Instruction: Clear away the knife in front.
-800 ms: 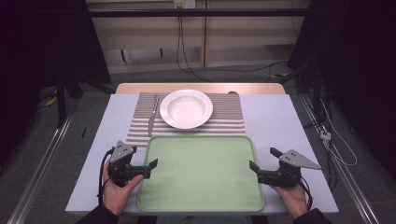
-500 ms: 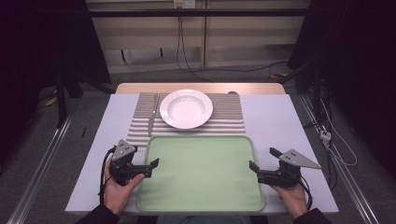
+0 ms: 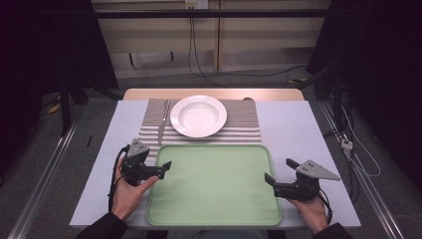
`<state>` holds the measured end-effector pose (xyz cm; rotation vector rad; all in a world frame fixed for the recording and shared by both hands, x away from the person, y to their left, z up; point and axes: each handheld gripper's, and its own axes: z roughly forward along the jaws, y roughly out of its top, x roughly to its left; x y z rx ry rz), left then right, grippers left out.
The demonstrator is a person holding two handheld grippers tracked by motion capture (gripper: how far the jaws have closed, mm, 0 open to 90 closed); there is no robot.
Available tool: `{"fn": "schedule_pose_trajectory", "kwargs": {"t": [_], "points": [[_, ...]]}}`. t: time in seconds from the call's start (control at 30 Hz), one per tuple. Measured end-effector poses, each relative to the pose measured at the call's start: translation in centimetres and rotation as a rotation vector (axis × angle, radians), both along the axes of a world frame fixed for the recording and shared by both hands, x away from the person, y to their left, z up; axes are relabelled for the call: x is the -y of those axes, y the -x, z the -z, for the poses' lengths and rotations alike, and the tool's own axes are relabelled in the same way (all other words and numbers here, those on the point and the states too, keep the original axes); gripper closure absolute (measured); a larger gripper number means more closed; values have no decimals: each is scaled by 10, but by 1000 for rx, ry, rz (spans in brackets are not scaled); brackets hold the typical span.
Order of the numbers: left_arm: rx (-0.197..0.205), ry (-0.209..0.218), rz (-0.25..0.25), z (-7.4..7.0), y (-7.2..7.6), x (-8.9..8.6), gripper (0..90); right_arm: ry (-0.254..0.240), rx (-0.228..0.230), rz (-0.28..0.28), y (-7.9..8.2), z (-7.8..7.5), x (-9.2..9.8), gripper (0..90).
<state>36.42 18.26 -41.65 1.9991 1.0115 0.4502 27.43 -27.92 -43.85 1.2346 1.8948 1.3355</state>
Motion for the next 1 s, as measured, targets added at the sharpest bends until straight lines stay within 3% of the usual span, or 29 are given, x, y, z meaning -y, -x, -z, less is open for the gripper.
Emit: {"fn": "schedule_pose_trajectory", "kwargs": {"t": [0.13,0.27,0.4,0.47,0.53,0.6,0.63,0.73,0.87,1.0], "points": [[-32,-2,13,-6,-12,-2,76,1,-2,4,0,0,0,46],[-18,-24,-4,-12,-25,-2,75,-5,-4,3,0,0,1,46],[-39,-10,-5,-17,-39,-5,62,-6,-4,0,-1,1,1,47],[-76,6,-6,-18,-48,-7,75,-5,-6,1,-1,1,1,46],[-75,27,-31,-18,-55,-9,93,-6,-7,-1,-1,1,1,46],[-65,14,-76,-17,-63,-9,83,-10,-3,-4,-1,0,0,47],[-77,-1,-79,-16,-68,-9,83,-7,-3,-8,-1,0,0,46],[-94,8,-79,-15,-81,-11,82,-4,-6,-8,-1,0,-1,46],[-112,-40,-70,-14,-99,-10,95,-8,-10,-4,-1,1,-1,46],[-122,-29,-76,-13,-118,-9,89,-9,-7,-5,-1,1,0,46]]}}
